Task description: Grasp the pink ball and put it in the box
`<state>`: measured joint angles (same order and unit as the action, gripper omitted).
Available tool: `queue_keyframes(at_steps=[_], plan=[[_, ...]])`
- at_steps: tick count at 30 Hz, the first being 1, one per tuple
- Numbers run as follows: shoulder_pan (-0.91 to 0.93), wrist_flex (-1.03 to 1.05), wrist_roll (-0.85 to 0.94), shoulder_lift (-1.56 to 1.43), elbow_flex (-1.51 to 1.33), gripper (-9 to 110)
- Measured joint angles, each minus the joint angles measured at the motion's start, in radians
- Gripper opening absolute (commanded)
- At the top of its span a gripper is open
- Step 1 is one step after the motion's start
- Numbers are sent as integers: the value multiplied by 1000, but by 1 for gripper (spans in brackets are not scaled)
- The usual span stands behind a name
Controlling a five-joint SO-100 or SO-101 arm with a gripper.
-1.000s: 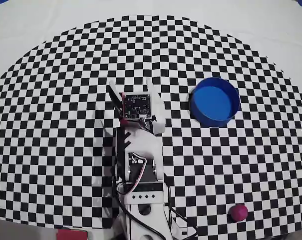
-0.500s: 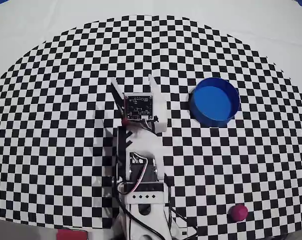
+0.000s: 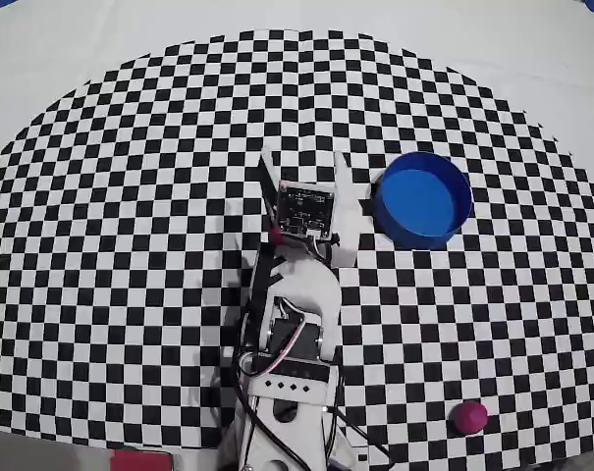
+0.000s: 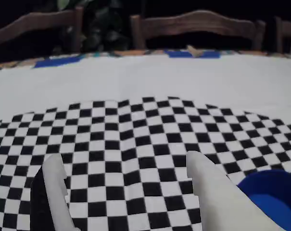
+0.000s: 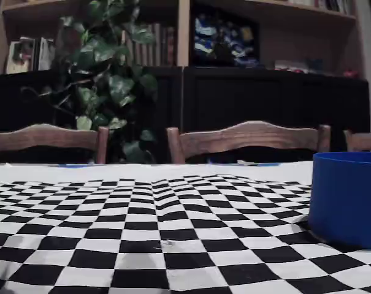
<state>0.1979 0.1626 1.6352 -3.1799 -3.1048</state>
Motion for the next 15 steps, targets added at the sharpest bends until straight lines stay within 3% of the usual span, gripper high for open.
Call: queue_keyframes(at_steps=[15], plan=[[181,-8,0,0,0,29]])
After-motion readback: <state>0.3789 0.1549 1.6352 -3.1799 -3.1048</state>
